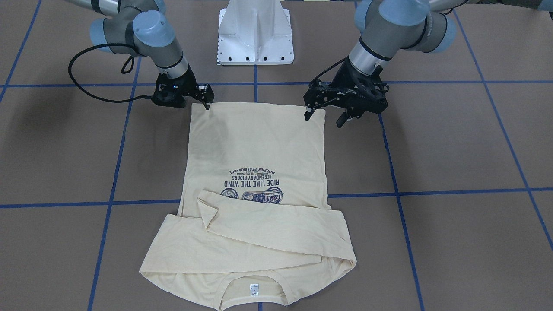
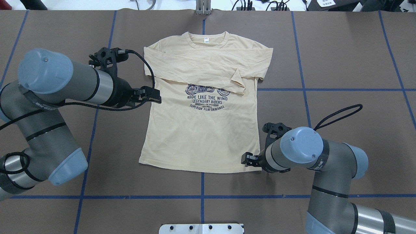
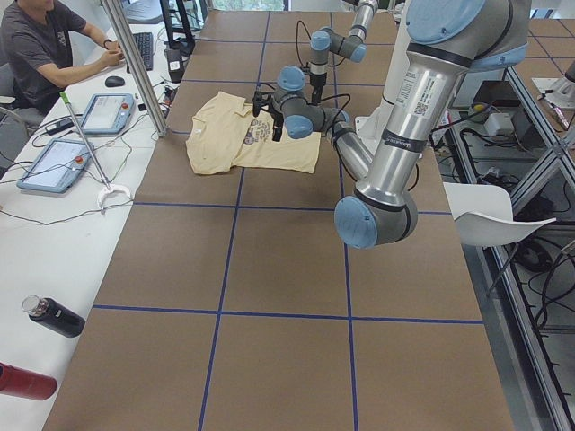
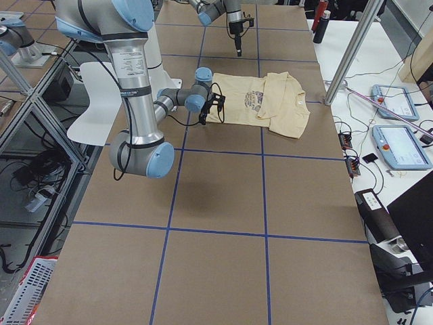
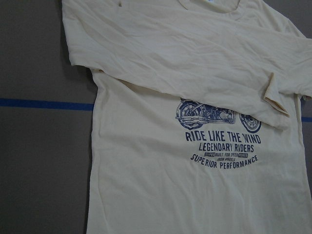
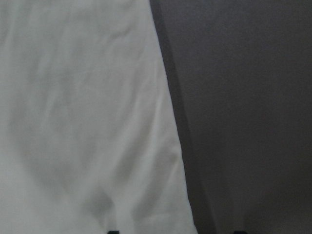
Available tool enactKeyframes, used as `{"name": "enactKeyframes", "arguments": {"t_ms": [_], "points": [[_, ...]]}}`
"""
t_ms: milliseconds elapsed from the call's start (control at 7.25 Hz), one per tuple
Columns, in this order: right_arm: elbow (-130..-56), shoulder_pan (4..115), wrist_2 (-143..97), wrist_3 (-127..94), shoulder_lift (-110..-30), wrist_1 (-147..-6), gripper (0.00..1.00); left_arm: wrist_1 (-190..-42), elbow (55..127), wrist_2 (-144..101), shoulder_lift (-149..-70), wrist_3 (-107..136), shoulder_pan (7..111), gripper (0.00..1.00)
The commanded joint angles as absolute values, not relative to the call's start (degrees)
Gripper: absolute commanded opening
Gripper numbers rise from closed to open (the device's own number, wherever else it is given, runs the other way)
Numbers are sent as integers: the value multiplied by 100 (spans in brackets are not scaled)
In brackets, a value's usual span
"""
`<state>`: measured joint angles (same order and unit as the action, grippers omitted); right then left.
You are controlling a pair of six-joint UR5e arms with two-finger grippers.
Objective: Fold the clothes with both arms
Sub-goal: 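Move both grippers down along the shirt sides toward the hem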
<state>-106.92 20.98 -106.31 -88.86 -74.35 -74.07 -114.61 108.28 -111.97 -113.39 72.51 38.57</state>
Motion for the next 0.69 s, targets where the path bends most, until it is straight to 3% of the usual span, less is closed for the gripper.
{"name": "enactKeyframes", "arguments": {"t_ms": [0, 276, 552], "points": [[-10696, 2092, -10661, -8886, -7436, -7409, 62, -11461, 10828, -11206, -11338, 7251, 3858, 100], [-10714, 2109, -10679, -8886, -7444, -7418, 51, -11461, 10819, -11197, -11329, 7251, 3858, 100], [-10731, 2109, -10705, -8886, -7453, -7418, 49, -11461, 10819, -11197, -11329, 7251, 3858, 100]]}}
